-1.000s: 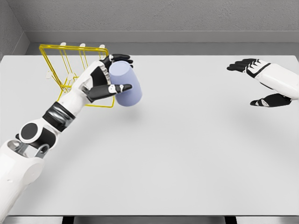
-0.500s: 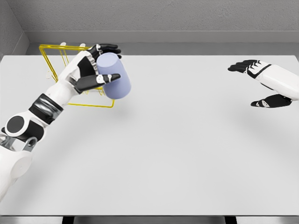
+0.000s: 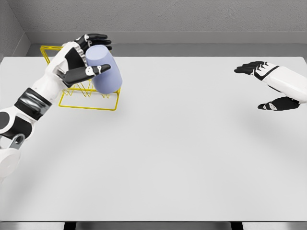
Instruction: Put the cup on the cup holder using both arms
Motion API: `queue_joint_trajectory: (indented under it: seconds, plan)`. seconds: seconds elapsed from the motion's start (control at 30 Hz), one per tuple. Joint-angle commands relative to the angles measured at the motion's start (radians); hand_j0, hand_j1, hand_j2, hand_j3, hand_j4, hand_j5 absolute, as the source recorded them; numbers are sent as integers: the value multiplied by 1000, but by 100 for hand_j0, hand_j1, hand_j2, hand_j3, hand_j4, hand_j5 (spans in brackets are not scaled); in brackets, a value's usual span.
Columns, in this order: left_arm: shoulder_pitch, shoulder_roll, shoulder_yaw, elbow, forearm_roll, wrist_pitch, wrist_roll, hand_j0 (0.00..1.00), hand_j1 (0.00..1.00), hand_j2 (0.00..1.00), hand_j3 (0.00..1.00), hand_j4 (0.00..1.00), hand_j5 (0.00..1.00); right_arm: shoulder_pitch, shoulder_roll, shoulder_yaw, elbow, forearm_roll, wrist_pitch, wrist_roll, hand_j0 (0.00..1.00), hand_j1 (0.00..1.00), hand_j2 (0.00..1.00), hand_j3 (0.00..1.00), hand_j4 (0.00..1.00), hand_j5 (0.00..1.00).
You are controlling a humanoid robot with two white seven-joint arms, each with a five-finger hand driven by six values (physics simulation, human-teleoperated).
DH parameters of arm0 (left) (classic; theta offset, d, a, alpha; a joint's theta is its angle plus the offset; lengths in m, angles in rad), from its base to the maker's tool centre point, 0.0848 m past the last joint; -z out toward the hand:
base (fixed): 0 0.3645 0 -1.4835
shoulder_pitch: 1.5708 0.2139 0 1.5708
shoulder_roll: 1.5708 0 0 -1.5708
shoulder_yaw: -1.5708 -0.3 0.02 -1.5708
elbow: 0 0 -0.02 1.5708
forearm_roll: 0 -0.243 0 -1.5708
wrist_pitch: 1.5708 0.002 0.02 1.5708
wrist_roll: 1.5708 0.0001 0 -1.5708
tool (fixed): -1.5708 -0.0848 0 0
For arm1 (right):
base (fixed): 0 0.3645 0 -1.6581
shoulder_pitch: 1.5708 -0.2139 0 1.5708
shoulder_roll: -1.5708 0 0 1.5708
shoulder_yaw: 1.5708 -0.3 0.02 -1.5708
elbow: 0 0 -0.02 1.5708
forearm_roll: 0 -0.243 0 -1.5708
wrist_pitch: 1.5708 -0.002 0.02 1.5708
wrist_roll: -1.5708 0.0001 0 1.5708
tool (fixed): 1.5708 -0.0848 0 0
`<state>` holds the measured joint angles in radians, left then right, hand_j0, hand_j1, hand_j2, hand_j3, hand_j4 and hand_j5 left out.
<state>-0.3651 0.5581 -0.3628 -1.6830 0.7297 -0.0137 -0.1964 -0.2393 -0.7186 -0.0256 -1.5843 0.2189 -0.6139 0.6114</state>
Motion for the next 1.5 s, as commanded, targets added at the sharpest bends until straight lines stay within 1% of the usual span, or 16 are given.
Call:
queue_joint_trajectory:
  seconds: [0.0, 0.2, 0.23, 0.3, 0.67, 0.7, 0.73, 0.8, 0.87, 1.0, 1.13, 1.3, 1.33, 1.4, 1.43, 1.47]
  plan:
    - [0, 3, 24, 5, 5, 0, 0, 67, 67, 67, 67, 67, 67, 0, -1, 1, 0, -7, 3, -1, 100, 100, 100, 100, 100, 100]
    - [-3, 5, 39, 31, 5, 0, -1, 67, 67, 67, 67, 67, 67, 0, -1, 1, 0, -7, 3, -1, 100, 100, 100, 100, 100, 100]
    - [-2, 17, 56, 34, 7, 0, -1, 67, 67, 67, 67, 67, 67, 0, -1, 1, 0, -7, 3, -1, 100, 100, 100, 100, 100, 100]
    - [-3, 39, 58, 39, 20, 0, -1, 67, 67, 67, 67, 67, 67, 0, -1, 1, 0, -7, 3, -1, 100, 100, 100, 100, 100, 100]
    - [-6, 28, 58, 51, 19, 0, -1, 69, 69, 69, 69, 69, 69, 0, -1, 1, 0, -7, 3, -1, 100, 100, 100, 100, 100, 100]
    - [-8, 28, 58, 55, 19, 0, -3, 71, 71, 71, 71, 71, 71, 0, -1, 1, 0, -7, 3, -1, 100, 100, 100, 100, 100, 100]
    - [-9, 28, 58, 55, 17, 1, -3, 80, 80, 80, 80, 80, 80, 0, -1, 1, 0, -7, 3, -1, 100, 100, 100, 100, 100, 100]
    - [-9, 28, 56, 55, 13, 6, -5, 94, 94, 94, 94, 94, 94, 0, -1, 1, 0, -7, 3, -1, 100, 100, 100, 100, 100, 100]
    - [-9, 28, 56, 55, 13, 8, -5, 96, 96, 96, 96, 96, 96, 0, -1, 1, 0, -7, 3, -1, 100, 100, 100, 100, 100, 100]
    - [-15, 28, 55, 63, 13, 8, -5, 96, 96, 96, 96, 96, 96, 0, -1, 0, 0, -7, 3, -1, 100, 100, 100, 100, 100, 100]
    - [-18, 26, 53, 63, 11, 8, -3, 90, 90, 90, 90, 90, 90, 0, -1, 0, 1, -7, 3, -1, 100, 100, 100, 100, 100, 100]
    - [-15, 26, 51, 57, 13, 3, -5, 90, 90, 90, 90, 90, 90, 0, -1, 1, 1, -7, 3, -1, 100, 100, 100, 100, 100, 100]
    - [-14, 26, 51, 49, 14, 0, -5, 90, 90, 90, 90, 90, 90, 0, -1, 0, 1, -7, 3, -1, 100, 100, 100, 100, 100, 100]
    - [-6, 33, 51, 29, 17, 0, -5, 95, 95, 95, 95, 95, 95, 0, -1, 0, 1, -7, 3, -1, 100, 100, 100, 100, 100, 100]
    - [-5, 37, 51, 8, 17, 0, -5, 100, 100, 100, 100, 100, 100, 0, -1, 0, 1, -7, 3, -1, 100, 100, 100, 100, 100, 100]
    - [-2, 42, 51, -12, 16, -17, -5, 100, 100, 100, 100, 100, 100, 0, -1, 0, 1, -7, 3, -1, 100, 100, 100, 100, 100, 100]
